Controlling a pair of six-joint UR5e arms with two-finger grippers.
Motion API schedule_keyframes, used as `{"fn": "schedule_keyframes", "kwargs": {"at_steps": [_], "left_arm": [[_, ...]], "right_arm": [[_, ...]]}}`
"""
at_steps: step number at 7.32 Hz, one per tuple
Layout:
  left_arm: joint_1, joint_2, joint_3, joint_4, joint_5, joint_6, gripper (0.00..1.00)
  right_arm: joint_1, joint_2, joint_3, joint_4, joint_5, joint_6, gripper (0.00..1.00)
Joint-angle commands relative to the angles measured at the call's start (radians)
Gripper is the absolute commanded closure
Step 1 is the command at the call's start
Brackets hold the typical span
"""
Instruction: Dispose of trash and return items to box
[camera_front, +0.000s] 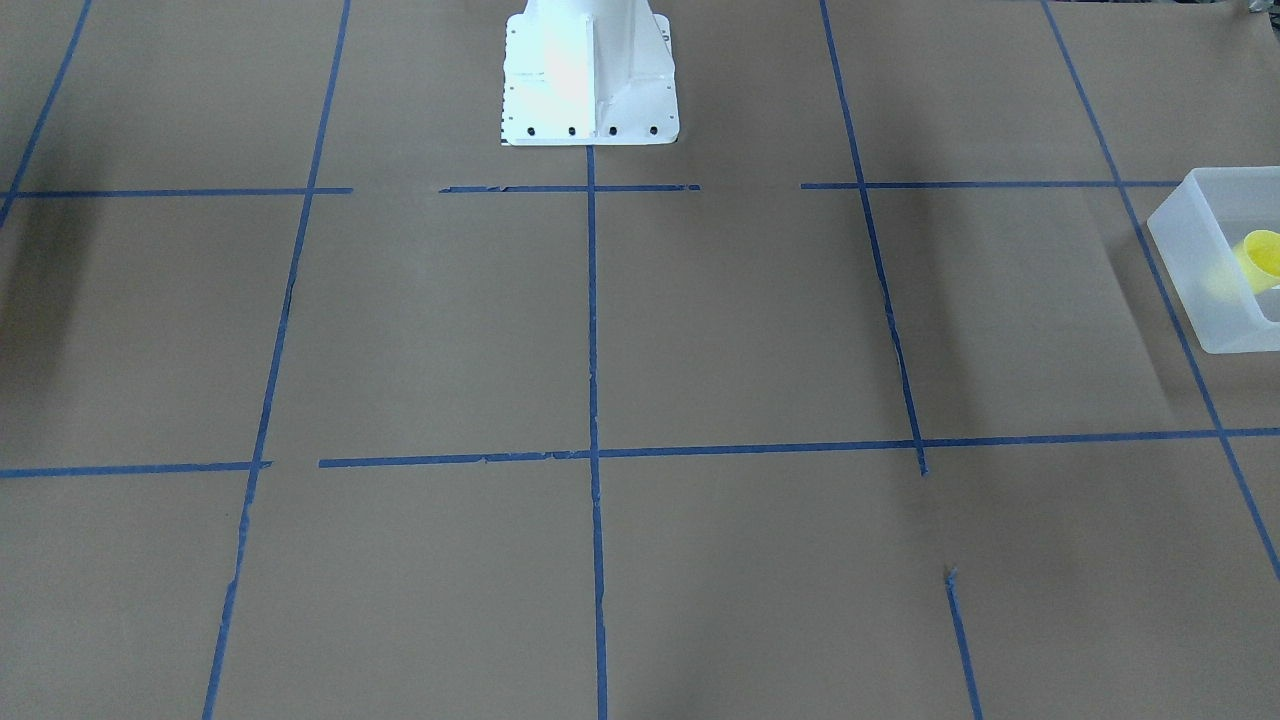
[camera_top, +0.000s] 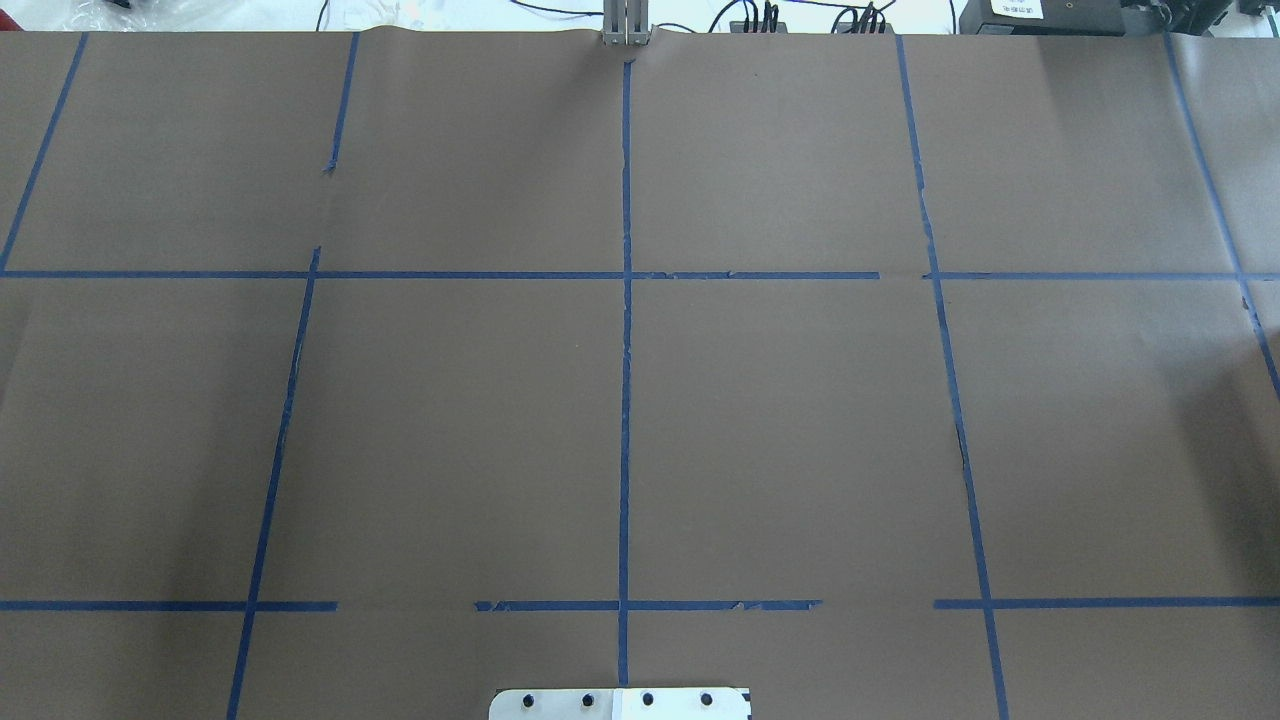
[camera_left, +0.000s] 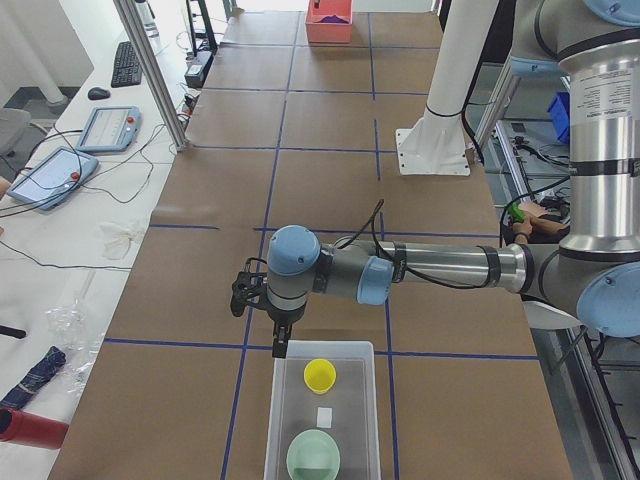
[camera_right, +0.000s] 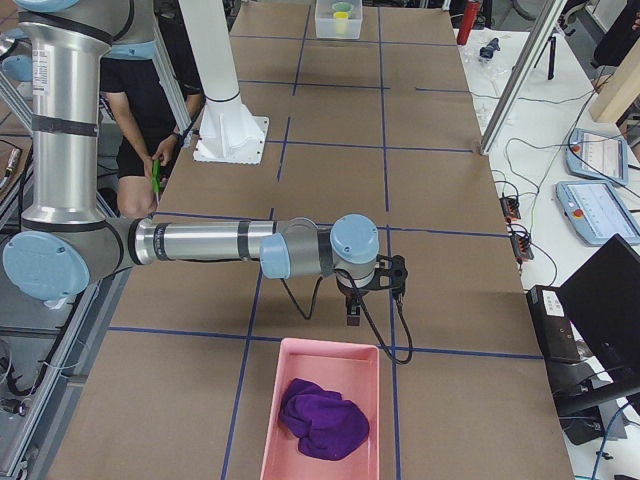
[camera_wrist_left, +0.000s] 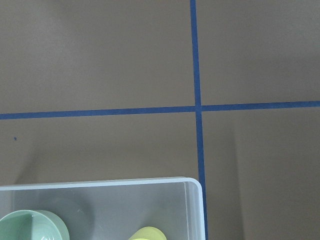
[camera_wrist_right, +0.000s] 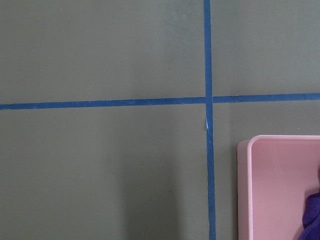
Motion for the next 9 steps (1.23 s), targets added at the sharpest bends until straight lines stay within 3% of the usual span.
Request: {"fn": "schedule_keyframes", "kwargs": {"at_steps": [1,5,9], "left_arm": [[0.000,-0.001,0.004,-0.002,-0.001,0.000,0.00],[0.002,-0.001,0.003,-0.002,-0.001,0.000,0.00],[0.000,-0.001,0.003,-0.003,-0.001,0.001,0.00]], "right_arm": [[0.001,-0.002,-0.013,0.002,-0.003,-0.005,0.00],[0.001,-0.003,-0.019,0.005,-0.059,-0.016,0.00],[0.001,-0.005,-0.021,0.003,-0.060,-0.017,0.00]]}}
